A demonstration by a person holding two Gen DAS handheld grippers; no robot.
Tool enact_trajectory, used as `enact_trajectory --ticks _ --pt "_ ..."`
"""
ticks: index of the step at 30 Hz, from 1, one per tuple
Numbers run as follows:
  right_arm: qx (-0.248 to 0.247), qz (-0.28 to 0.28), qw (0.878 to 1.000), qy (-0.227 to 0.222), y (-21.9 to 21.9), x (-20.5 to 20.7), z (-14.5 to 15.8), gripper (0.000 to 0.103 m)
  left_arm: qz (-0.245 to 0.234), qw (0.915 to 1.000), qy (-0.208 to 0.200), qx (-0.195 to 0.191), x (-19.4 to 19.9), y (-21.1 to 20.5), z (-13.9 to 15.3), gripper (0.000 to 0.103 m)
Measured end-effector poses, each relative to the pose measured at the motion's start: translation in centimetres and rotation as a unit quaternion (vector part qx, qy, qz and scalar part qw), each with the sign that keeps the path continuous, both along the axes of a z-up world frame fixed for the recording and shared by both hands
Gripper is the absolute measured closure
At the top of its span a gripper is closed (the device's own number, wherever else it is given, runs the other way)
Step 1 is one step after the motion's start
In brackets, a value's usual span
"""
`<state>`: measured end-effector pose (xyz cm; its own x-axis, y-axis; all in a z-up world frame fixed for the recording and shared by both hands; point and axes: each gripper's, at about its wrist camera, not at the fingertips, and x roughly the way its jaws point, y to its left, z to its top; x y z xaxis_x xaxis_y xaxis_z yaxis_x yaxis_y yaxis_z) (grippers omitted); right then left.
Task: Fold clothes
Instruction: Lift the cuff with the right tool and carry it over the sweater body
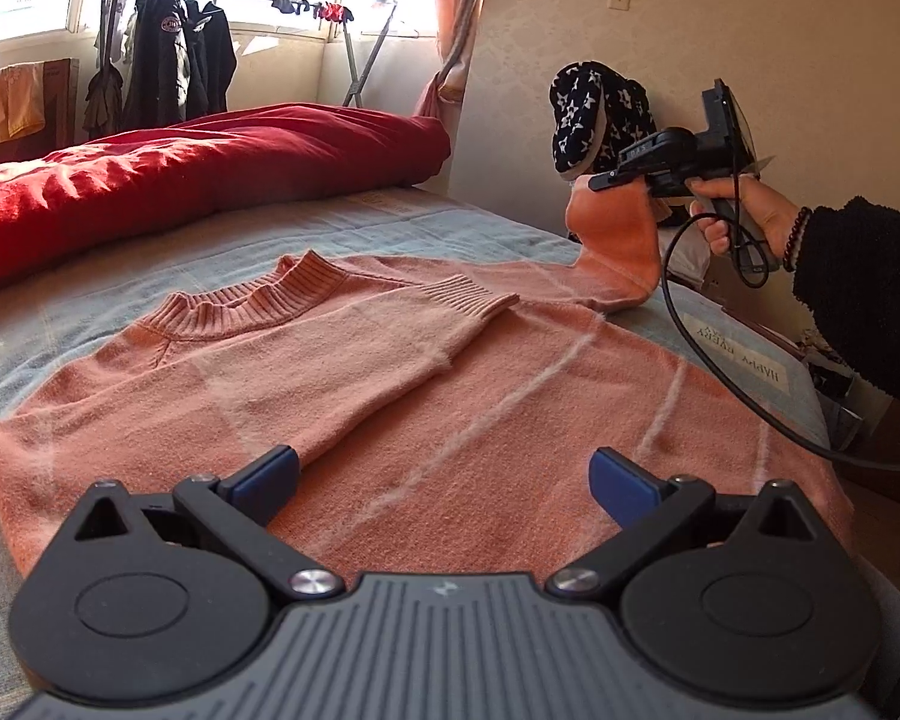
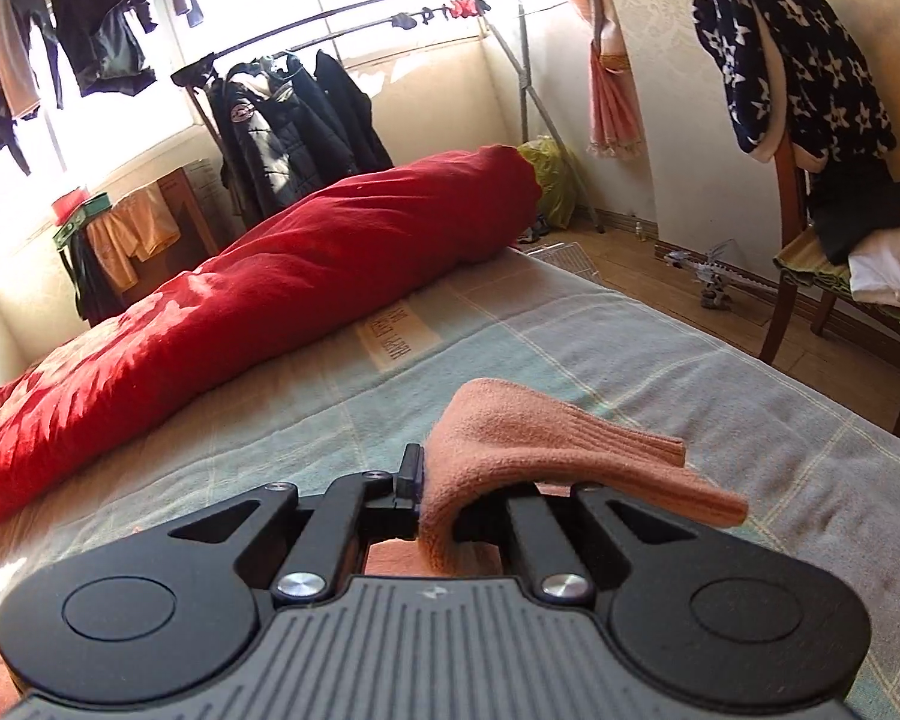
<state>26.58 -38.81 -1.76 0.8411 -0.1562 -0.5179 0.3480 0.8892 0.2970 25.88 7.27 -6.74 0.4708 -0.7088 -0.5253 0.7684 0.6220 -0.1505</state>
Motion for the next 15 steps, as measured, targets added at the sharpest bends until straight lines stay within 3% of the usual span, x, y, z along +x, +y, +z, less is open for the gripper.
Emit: enact_trajectory --ticks 15 --pt "-0.067 0.135 0.989 -0.006 10.7 3.0 4.5 0.096 0.004 0.9991 0.032 -0.029 0.6 1.0 0.3 0.001"
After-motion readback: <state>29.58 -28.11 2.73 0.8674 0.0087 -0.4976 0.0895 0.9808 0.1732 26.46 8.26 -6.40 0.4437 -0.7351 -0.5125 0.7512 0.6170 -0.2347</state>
